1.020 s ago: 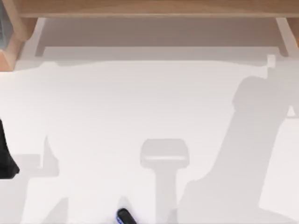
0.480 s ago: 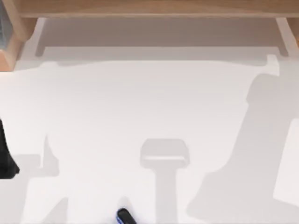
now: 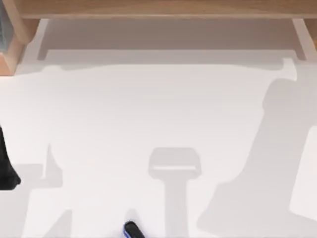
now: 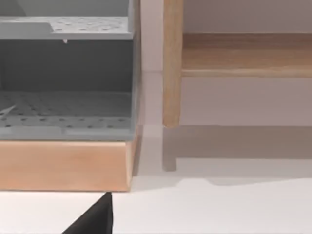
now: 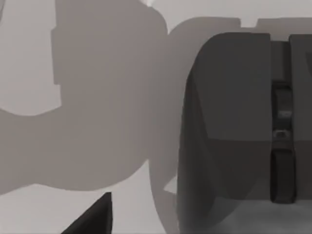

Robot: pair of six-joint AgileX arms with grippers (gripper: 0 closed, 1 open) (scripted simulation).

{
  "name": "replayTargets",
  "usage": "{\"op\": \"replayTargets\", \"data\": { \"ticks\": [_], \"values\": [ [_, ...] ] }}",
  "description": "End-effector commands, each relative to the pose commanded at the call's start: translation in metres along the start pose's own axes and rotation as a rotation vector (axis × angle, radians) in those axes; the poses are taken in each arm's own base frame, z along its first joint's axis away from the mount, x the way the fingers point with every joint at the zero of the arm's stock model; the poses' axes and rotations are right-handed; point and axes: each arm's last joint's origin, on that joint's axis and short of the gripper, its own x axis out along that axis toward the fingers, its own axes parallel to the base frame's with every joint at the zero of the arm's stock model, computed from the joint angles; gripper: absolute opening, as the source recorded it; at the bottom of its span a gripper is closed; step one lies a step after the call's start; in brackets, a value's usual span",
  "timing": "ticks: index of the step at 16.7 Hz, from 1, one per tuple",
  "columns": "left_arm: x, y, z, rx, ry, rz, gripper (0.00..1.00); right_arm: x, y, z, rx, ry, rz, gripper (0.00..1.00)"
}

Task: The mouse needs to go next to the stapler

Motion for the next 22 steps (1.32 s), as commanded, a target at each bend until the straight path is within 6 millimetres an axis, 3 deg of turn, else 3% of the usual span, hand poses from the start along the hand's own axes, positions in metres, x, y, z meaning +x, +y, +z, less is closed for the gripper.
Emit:
{"op": "replayTargets", "data": {
  "ticks": [18,22],
  "values": [
    [0.0,0.0,0.0,0.0,0.0,0.0,1.0,0.028,-0.002,-0.001,0.0,0.0,-0.001,1.0],
    [0.0,0.0,0.0,0.0,0.0,0.0,1.0,0.028,-0.002,-0.001,0.0,0.0,-0.001,0.7]
  ]
}}
